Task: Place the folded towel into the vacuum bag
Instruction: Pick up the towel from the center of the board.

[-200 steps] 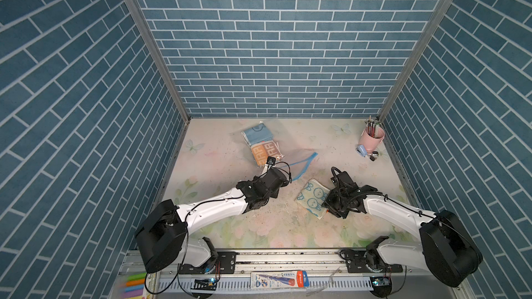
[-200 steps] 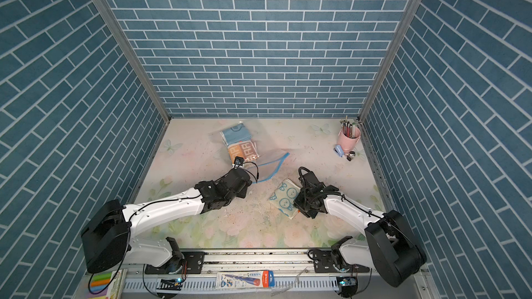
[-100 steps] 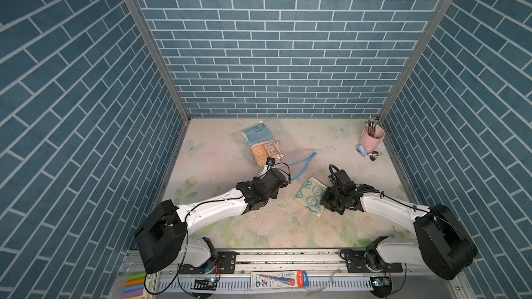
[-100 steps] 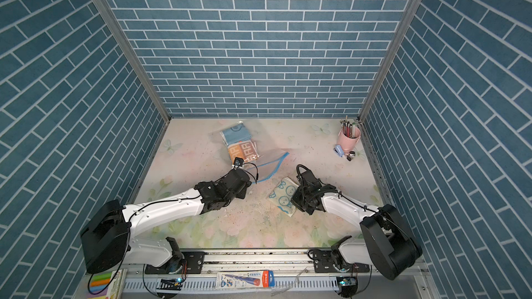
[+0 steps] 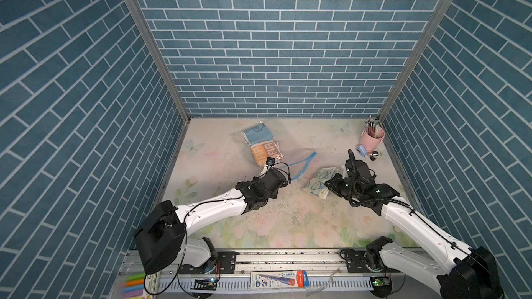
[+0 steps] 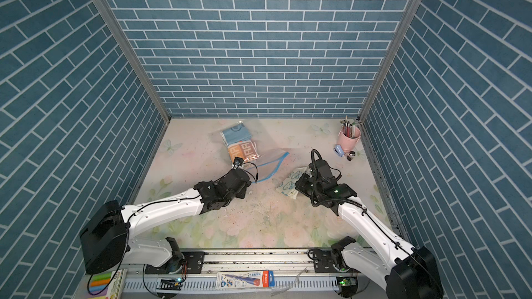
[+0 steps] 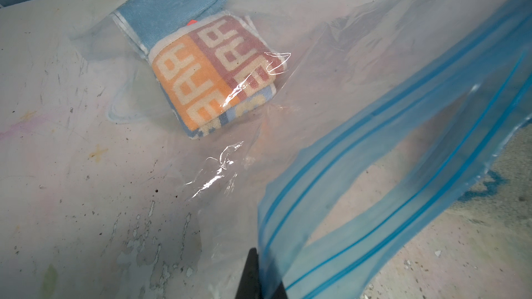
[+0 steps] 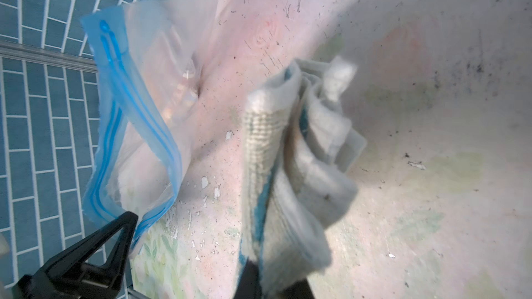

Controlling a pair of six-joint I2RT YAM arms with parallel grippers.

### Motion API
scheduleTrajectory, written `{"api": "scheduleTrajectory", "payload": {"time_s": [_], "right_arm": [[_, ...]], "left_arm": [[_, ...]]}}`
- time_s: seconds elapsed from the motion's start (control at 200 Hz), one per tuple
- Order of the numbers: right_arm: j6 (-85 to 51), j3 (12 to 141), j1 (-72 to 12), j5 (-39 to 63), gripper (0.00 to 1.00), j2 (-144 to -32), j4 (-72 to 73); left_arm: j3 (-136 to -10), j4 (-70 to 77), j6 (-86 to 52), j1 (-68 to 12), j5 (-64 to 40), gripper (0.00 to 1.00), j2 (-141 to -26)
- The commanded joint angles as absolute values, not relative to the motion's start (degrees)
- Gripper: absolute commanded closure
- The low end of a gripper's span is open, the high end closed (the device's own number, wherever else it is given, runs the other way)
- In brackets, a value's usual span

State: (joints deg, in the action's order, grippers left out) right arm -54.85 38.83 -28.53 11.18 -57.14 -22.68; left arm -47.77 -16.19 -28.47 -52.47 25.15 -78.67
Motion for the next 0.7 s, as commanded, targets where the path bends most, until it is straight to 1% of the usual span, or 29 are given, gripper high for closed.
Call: {"api": "scheduleTrajectory", "payload": {"time_s": [0.0,0.285,0.465,0.695], "right_arm": [[-51.88,40.84,-26.97,16.53,1.0,-54.79,-25.94],[-51.79,45.12,-25.14,28.31,1.0,-50.05,-29.92],[-55.8,45.09,-25.14,35.62,1.0,-47.69,-24.65],[-61.16,43.69,-25.15,38.3,1.0,-48.94,-16.62]], "left_arm": [[-49.61,-17.35,-27.77,-52.6,26.41,1.0,-78.34],[-51.85,-17.34,-27.33,-52.64,26.12,1.0,-79.57],[-53.16,-17.11,-26.74,-52.64,25.01,1.0,-81.05],[-54.57,-17.58,-26.63,-52.6,23.48,1.0,-81.7]]}}
